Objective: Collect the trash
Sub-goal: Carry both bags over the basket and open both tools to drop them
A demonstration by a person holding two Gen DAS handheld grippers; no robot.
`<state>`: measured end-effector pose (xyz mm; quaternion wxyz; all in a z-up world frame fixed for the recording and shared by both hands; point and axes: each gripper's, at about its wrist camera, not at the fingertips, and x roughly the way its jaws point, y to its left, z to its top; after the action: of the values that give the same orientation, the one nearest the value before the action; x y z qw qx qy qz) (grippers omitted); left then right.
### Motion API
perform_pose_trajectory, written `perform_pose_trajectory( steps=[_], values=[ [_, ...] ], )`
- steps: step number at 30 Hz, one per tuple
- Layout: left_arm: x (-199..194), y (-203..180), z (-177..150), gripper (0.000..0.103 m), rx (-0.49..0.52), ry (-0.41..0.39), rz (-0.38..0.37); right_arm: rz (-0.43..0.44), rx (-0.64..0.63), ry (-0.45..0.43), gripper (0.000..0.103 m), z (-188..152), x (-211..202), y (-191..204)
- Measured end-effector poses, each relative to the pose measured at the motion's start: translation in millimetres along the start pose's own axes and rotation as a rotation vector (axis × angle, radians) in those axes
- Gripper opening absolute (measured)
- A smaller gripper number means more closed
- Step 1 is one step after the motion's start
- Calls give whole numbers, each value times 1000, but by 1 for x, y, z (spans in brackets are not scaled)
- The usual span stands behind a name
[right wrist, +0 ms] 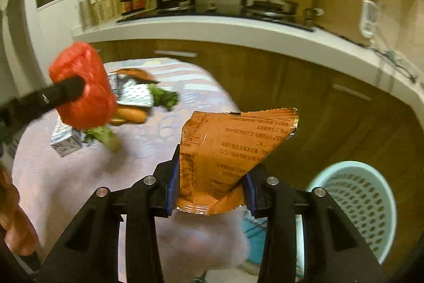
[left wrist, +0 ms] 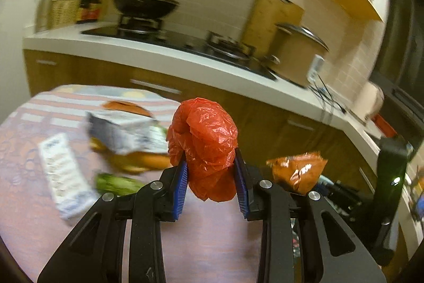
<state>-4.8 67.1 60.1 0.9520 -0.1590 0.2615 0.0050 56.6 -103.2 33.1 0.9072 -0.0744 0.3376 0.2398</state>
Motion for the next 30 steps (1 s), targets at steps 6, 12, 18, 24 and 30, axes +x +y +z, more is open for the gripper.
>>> perform_pose_trajectory(
  steps=[6,12,18,24,30],
  values=[
    [34,-63,-11,30,109,71,-70,-147,25,-7,37,-16,-26,-48],
    [64,-119,-22,30,175,124,-144,-255,92,3,36,-34,-44,-106],
    [87,-163,-40,30,241,177,-183,-290,173,16,37,-53,-49,-149],
    [114,-192,-60,30,289,242,-206,-305,239,39,38,-73,-47,-180],
    [136,-204,-73,30,312,302,-221,-317,286,69,39,-88,-42,-201]
  ],
)
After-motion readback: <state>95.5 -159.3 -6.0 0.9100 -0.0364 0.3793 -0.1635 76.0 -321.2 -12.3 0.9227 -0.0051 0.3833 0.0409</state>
